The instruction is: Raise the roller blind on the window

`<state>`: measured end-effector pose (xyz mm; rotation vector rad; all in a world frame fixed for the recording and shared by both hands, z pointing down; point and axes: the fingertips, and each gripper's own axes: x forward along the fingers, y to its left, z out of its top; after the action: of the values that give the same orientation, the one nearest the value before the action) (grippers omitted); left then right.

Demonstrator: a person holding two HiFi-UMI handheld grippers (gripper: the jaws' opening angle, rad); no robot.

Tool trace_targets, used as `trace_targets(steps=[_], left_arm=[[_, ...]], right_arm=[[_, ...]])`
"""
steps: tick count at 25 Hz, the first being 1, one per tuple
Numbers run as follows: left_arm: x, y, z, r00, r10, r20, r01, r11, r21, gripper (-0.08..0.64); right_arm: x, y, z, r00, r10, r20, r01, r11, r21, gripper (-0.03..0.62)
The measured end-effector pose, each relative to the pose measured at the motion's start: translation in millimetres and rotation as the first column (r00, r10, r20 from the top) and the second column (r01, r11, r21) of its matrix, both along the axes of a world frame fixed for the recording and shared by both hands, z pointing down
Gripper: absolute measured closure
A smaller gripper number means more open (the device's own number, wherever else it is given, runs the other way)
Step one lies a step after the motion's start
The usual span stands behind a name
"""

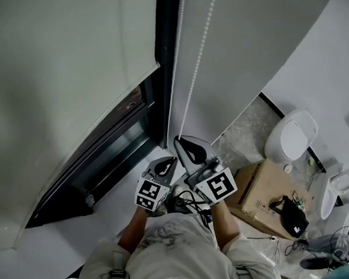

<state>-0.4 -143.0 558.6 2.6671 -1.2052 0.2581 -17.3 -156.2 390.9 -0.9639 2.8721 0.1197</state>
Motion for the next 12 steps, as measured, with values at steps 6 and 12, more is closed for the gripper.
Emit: trace_targets(steps=[6, 12], left_arm=[[0, 6, 23, 1.0, 0.011, 0.006, -0.01, 0.998, -0.067, 0.549], [-1, 8, 43, 1.0, 0.012, 0.022, -0.009, 0.995, -0.101, 0.549]], right_arm=[[0, 3, 20, 1.0, 0.011, -0.011, -0.012, 1.0, -0.016, 0.58], [0, 6, 35, 0.998, 0.027, -0.052, -0.026, 1.0, 0.005, 0.58]])
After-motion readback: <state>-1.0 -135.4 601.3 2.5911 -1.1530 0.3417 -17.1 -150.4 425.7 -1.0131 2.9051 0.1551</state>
